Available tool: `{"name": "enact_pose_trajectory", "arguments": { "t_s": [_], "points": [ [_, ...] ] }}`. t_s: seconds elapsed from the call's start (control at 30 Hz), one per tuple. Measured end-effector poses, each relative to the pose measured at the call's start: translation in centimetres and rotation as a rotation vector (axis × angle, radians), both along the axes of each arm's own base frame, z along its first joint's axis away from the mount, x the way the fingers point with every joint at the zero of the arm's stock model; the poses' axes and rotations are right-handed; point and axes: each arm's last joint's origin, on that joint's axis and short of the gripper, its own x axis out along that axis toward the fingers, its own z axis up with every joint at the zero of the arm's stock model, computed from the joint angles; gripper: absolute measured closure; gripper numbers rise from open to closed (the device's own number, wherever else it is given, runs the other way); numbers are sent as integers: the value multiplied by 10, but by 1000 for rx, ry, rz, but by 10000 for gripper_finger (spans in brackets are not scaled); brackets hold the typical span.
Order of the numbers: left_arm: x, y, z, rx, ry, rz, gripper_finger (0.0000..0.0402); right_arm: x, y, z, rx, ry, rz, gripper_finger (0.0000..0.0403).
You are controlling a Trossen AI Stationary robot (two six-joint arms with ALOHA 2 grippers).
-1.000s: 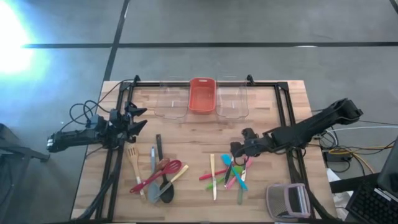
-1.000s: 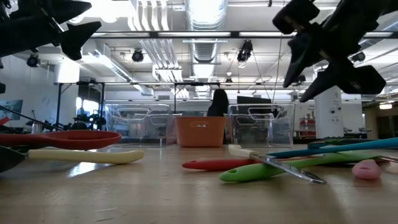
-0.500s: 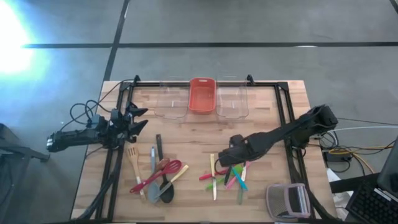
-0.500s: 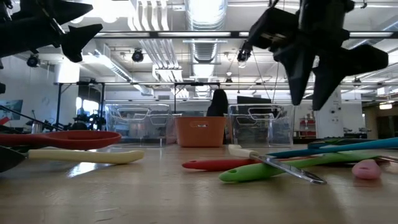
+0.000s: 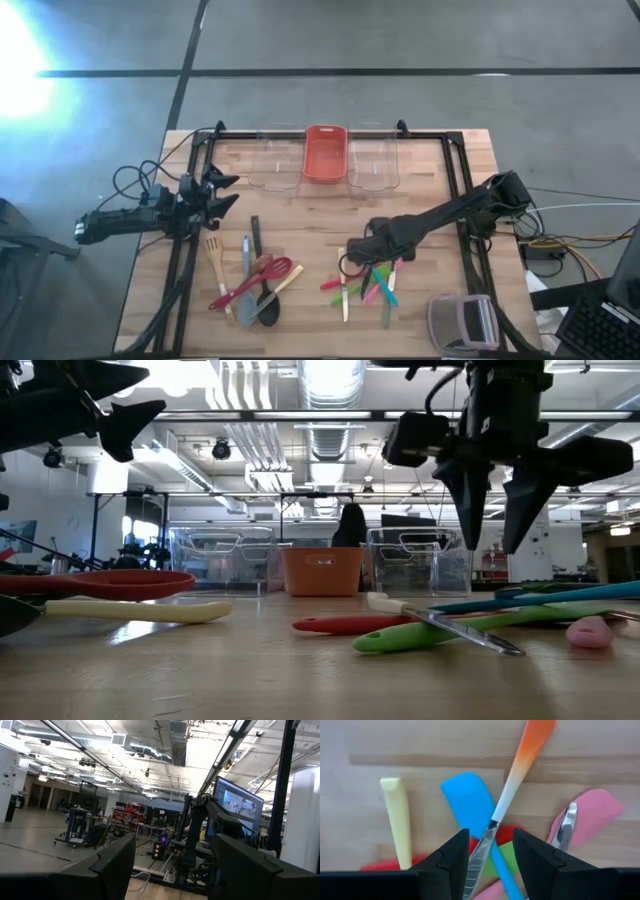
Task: Pick & Place Kitchen Items
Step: Put the orange table knife into the orange bin
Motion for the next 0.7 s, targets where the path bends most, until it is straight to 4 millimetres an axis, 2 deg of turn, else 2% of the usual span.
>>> {"name": "enact_pose_trajectory", "arguments": {
  "t_s": [0.53, 0.7],
  "points": [
    [0, 0, 0, 10, 6, 5, 128, -2, -14, -32, 25, -71, -80, 262],
    [0, 0, 0, 11, 6, 6, 129, -5, -14, -37, 22, -57, -84, 268]
  ]
}}
